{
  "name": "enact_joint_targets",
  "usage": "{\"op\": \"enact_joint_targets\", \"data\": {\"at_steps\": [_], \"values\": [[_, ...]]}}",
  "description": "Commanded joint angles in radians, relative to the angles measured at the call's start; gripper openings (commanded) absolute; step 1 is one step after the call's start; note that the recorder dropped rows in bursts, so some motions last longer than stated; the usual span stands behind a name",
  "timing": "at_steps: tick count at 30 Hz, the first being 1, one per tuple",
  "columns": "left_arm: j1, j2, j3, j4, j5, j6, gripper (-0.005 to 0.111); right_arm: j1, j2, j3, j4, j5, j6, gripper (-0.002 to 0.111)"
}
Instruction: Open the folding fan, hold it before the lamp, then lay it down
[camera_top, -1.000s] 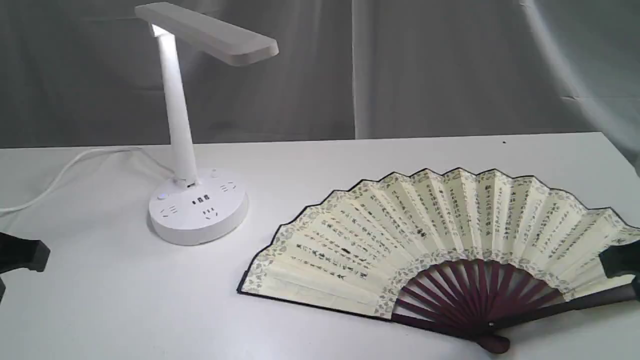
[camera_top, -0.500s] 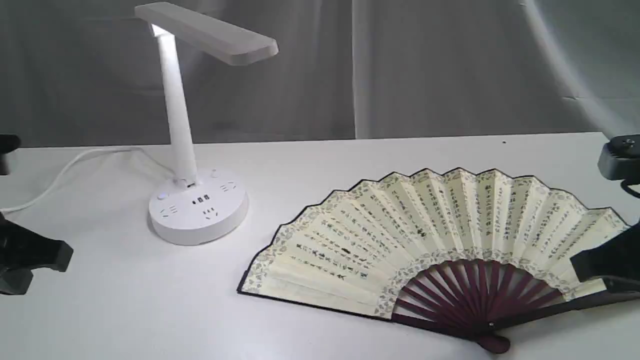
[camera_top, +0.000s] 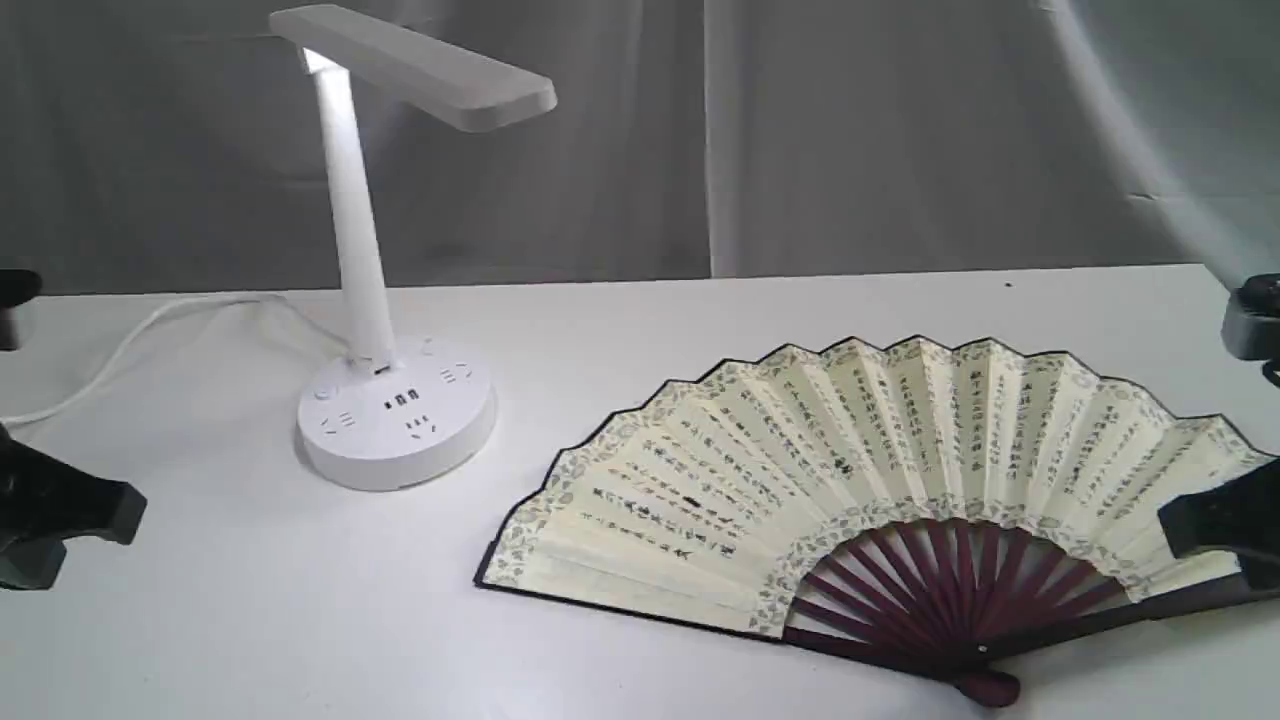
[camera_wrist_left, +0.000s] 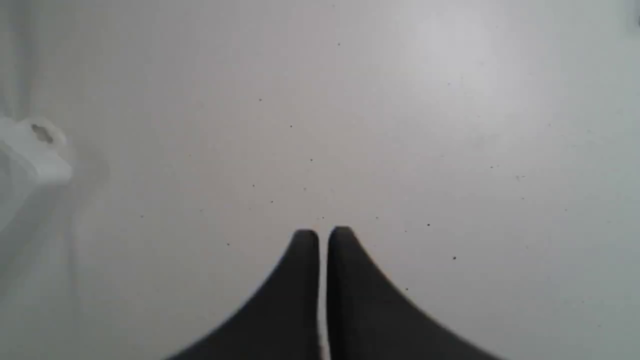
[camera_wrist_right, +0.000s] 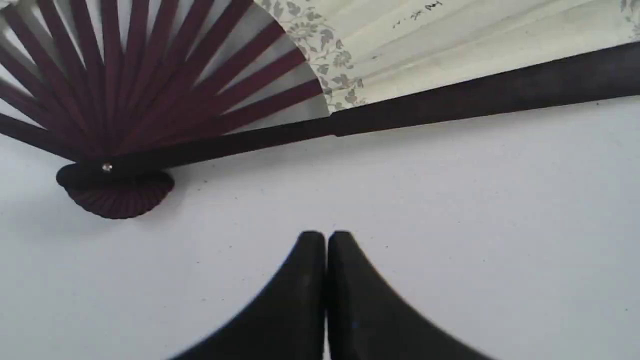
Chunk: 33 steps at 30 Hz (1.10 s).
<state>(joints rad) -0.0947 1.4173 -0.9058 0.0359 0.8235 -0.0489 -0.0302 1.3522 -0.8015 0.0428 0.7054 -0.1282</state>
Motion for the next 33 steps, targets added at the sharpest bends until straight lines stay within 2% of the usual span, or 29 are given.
{"op": "enact_joint_targets", "data": {"at_steps": [1,11,26,33], "values": [[-0.008,-0.015,-0.006,-0.003,-0.012,0.004,0.000,0.006,-0.009,-0.003,-0.013,0.007,0.009,0.000],[-0.008,-0.143,-0.004,-0.003,-0.005,0.004,0.000,0.006,-0.040,-0.003,-0.013,0.048,0.009,0.000],[-0.008,-0.488,-0.004,-0.048,0.052,0.000,0.000,0.006,-0.405,-0.003,-0.049,0.103,0.023,0.000],[-0.008,-0.667,-0.004,-0.048,0.037,-0.026,0.000,0.006,-0.552,-0.003,-0.049,0.132,0.030,0.000]]}}
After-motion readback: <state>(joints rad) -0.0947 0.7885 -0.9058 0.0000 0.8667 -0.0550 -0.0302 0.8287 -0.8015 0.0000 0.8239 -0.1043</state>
